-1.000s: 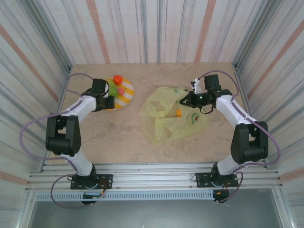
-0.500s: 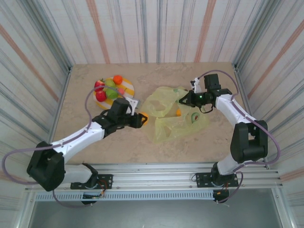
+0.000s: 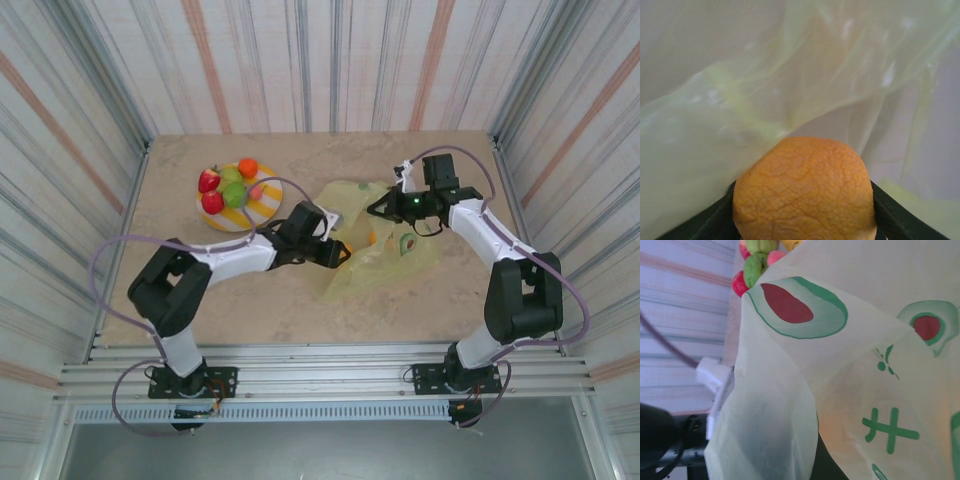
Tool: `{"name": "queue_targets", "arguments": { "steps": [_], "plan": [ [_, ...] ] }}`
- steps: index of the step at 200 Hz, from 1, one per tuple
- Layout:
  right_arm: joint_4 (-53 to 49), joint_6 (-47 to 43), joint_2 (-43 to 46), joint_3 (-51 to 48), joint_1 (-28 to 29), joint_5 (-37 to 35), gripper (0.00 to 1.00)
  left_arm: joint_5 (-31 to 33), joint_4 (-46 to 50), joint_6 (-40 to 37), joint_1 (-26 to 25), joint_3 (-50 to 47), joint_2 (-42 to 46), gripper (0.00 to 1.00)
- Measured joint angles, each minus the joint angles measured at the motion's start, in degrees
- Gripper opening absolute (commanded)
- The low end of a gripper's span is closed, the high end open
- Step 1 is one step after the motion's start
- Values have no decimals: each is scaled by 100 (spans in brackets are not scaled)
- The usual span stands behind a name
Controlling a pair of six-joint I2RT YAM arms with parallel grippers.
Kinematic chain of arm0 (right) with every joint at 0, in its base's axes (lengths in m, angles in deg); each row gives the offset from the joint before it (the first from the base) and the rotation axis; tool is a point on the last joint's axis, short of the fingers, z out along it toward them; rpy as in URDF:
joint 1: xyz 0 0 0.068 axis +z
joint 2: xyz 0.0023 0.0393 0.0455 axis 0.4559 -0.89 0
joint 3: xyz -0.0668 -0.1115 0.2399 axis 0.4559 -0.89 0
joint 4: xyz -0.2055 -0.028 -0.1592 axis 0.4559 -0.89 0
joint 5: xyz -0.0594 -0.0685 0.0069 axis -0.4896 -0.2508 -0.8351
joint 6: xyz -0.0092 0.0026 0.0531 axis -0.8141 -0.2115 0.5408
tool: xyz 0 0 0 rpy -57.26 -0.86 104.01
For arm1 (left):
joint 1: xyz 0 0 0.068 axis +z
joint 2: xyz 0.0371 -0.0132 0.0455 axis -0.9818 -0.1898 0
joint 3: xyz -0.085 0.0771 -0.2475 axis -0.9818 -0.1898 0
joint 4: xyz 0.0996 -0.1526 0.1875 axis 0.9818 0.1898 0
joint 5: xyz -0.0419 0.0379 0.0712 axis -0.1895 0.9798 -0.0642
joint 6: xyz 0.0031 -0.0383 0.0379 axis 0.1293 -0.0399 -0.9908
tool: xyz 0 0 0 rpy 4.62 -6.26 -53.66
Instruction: Place the fruits into the plastic bag
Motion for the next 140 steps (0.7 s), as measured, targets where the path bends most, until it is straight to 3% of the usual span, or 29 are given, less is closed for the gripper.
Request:
{"name": "queue_targets", "arguments": {
  "steps": [53, 140],
  "plan": [
    [186, 151, -20, -2, 94, 116, 0, -24, -531, 160, -26, 629, -662, 57],
    [-103, -52, -232, 0, 98, 367, 0, 835, -1388, 704, -39, 990, -1054, 59]
  ]
}}
